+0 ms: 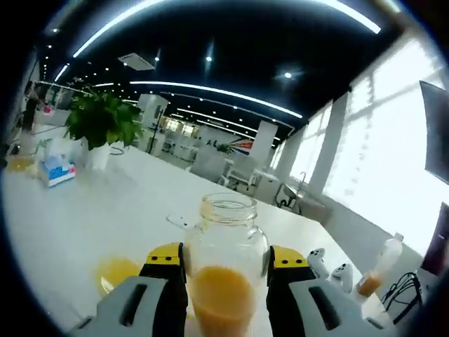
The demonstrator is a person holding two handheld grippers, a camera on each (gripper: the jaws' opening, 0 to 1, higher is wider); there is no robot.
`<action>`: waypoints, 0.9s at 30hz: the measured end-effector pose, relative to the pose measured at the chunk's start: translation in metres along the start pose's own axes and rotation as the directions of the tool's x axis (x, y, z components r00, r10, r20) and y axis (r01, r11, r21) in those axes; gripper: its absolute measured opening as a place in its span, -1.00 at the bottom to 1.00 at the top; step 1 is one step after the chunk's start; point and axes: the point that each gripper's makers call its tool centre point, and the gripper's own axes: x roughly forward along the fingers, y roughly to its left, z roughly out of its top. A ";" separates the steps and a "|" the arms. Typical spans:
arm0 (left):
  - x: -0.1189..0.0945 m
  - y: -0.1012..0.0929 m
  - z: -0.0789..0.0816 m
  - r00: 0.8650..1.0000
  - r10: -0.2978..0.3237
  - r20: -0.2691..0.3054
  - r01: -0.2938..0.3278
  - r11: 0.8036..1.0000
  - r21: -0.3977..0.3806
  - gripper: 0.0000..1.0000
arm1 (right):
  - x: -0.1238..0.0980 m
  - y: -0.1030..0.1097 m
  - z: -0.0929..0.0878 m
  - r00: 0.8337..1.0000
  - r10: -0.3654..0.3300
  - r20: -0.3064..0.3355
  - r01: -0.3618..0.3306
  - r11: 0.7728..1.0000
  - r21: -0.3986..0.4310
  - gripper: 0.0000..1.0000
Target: Open the Petri dish lid, place the lid on the table, pour the liquid culture medium into the Petri dish, pick up the Petri dish lid from the table, and close the Petri dish
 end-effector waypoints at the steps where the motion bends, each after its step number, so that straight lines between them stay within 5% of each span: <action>1: 0.000 -0.001 0.000 1.000 -0.001 0.000 0.001 1.000 0.001 0.07 | -0.001 -0.004 -0.002 1.000 -0.009 -0.009 0.010 0.999 0.031 -0.22; 9: 0.004 -0.008 0.001 1.000 -0.014 -0.002 0.014 1.000 0.008 0.07 | 0.004 -0.026 -0.013 0.999 -0.034 -0.023 0.037 0.989 0.141 -0.21; 27: 0.004 -0.015 0.006 1.000 -0.013 -0.005 0.013 1.000 0.028 0.07 | -0.001 -0.037 -0.020 0.999 -0.045 -0.006 0.045 0.975 0.219 -0.19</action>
